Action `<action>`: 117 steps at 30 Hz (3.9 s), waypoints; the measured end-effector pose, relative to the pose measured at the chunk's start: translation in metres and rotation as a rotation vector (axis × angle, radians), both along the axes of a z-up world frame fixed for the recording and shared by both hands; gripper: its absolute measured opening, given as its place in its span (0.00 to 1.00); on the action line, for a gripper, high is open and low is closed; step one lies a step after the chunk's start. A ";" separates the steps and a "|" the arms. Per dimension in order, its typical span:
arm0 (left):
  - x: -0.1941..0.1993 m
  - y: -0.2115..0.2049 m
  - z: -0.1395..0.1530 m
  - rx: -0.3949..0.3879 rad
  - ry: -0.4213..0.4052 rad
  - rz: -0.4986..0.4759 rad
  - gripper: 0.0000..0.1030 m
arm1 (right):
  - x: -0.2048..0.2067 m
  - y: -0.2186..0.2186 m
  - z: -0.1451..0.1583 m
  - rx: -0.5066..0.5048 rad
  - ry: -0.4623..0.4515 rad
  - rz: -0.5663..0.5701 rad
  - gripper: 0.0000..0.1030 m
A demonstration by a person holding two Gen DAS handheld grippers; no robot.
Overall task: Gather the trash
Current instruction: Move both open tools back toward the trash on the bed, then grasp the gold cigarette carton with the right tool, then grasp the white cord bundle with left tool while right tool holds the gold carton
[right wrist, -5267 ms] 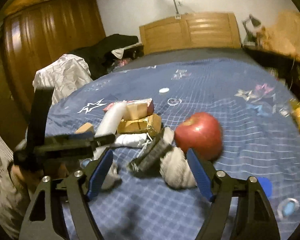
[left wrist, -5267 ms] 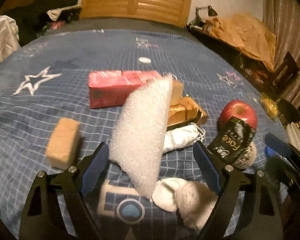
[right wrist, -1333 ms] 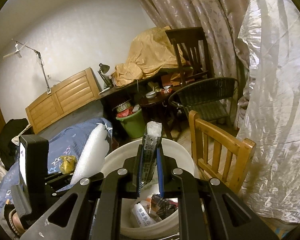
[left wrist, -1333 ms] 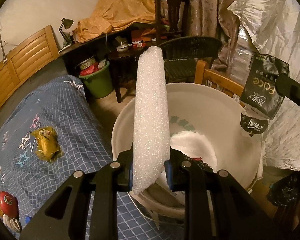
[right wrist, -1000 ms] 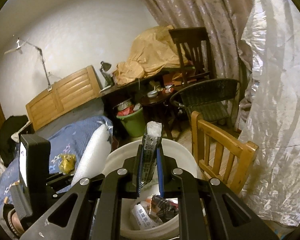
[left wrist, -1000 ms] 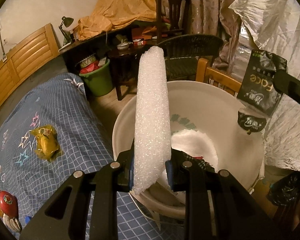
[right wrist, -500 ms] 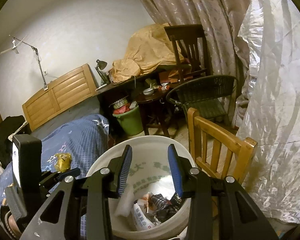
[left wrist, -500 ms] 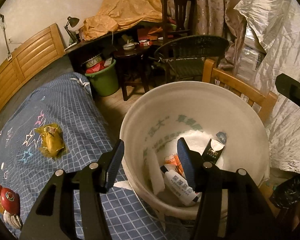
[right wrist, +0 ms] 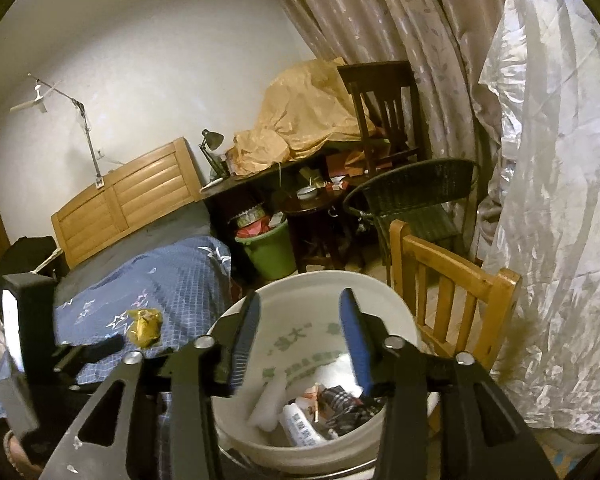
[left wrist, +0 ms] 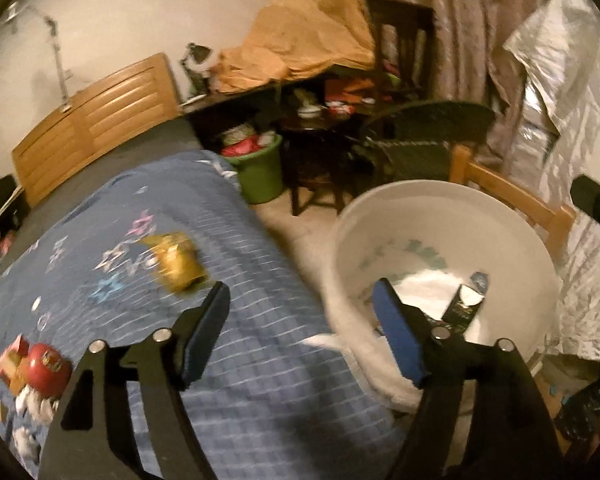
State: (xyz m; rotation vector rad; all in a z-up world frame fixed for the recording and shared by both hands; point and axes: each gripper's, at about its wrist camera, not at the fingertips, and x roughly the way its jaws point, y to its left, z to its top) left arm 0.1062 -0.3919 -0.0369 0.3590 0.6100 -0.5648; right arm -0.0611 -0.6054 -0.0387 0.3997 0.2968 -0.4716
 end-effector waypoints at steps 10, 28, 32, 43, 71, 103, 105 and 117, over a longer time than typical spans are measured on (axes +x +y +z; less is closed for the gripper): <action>0.012 0.123 0.026 -0.114 0.009 0.185 0.78 | 0.024 0.077 -0.004 0.003 0.019 0.124 0.67; 0.032 0.409 -0.011 -0.245 0.113 0.686 0.80 | 0.111 0.302 -0.008 -0.071 0.154 0.516 0.81; 0.032 0.474 -0.028 -0.306 0.147 0.809 0.80 | 0.128 0.353 -0.015 -0.104 0.204 0.599 0.81; 0.052 0.580 -0.028 -0.365 0.032 1.003 0.80 | 0.171 0.455 -0.013 -0.195 0.235 0.803 0.82; 0.082 0.639 -0.076 -0.566 0.212 1.001 0.81 | 0.387 0.607 -0.077 -0.225 0.530 0.840 0.95; 0.087 0.638 -0.078 -0.551 0.228 1.000 0.82 | 0.182 0.399 -0.030 0.106 0.493 0.787 0.32; 0.087 0.639 -0.078 -0.552 0.227 1.000 0.82 | 0.176 0.386 -0.046 0.167 0.522 0.774 0.34; 0.081 0.642 -0.068 -0.586 0.197 0.996 0.82 | 0.151 0.403 -0.017 -0.341 0.388 1.022 0.85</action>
